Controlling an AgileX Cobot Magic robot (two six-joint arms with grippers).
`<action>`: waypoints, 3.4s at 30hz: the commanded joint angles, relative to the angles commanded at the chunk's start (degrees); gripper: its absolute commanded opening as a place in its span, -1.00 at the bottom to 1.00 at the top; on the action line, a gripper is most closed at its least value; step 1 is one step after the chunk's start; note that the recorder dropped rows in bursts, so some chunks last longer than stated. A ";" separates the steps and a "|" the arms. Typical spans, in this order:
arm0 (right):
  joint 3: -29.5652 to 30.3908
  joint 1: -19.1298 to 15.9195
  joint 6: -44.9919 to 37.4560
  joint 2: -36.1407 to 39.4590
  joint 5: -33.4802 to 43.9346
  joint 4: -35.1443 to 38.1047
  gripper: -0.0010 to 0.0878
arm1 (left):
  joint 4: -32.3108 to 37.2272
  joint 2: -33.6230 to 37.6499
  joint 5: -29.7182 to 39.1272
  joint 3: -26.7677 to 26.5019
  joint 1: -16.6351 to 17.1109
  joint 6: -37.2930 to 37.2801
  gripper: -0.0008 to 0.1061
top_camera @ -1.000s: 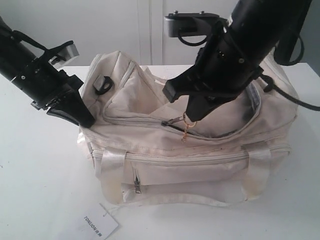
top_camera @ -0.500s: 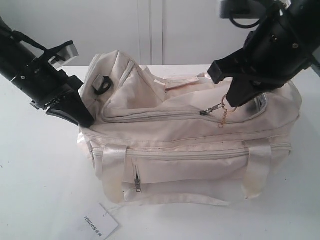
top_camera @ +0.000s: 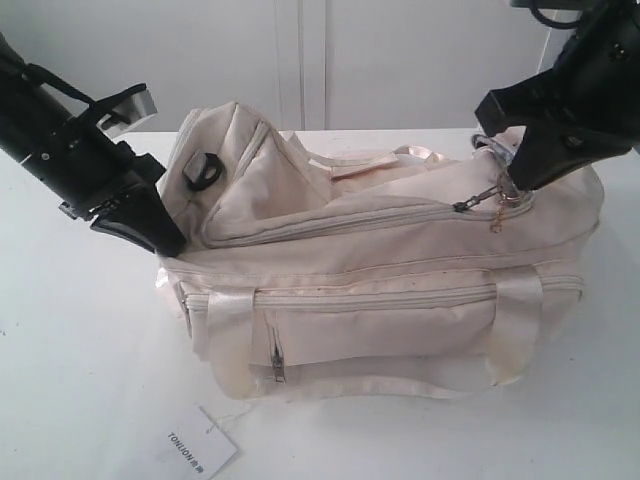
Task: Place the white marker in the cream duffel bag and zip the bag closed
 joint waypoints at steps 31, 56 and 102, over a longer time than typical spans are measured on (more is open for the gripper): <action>6.56 -1.06 8.75 0.00 -1.82 -9.13 -0.98 | 3.00 0.00 -1.21 0.00 0.00 -0.25 -0.99; 6.80 -1.06 8.36 0.00 -6.31 1.74 -0.98 | 1.72 -9.92 0.73 -0.12 0.00 1.26 0.14; 6.58 -1.06 7.61 -1.12 -9.92 3.39 -0.98 | -17.95 -0.71 -26.82 -0.02 -29.51 54.02 0.13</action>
